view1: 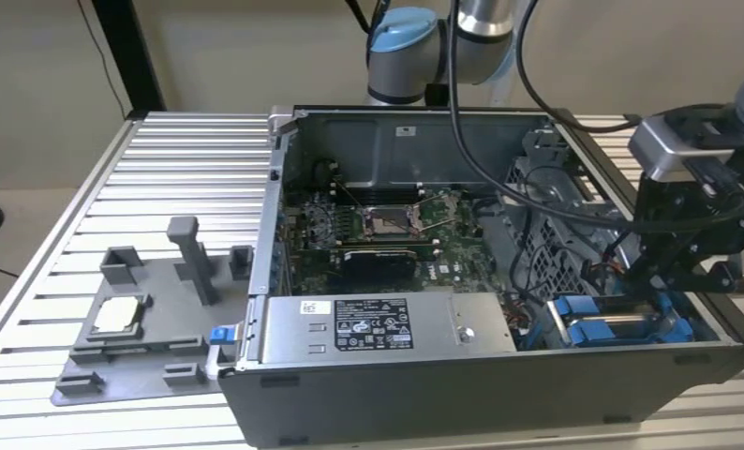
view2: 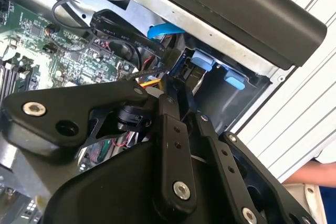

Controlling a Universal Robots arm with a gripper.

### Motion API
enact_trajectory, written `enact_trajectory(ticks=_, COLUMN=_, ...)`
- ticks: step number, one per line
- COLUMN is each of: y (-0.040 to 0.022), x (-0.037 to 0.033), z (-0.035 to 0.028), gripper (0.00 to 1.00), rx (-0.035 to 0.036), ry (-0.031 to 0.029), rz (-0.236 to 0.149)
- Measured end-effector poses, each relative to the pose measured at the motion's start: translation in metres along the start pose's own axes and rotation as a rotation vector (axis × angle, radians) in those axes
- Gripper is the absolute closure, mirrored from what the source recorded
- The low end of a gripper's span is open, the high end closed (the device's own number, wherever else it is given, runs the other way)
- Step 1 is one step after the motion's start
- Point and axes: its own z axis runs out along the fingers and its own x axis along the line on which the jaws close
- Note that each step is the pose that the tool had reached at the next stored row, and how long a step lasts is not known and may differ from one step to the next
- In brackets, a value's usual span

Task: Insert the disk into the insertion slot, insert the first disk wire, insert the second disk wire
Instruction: 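Insert the first disk wire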

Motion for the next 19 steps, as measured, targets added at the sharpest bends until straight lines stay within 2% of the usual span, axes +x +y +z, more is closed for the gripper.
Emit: enact_trajectory(ticks=19, y=-0.0014, x=0.0034, z=0.0037, gripper=1.0, rx=-0.0001, ry=0.0002, rz=-0.002)
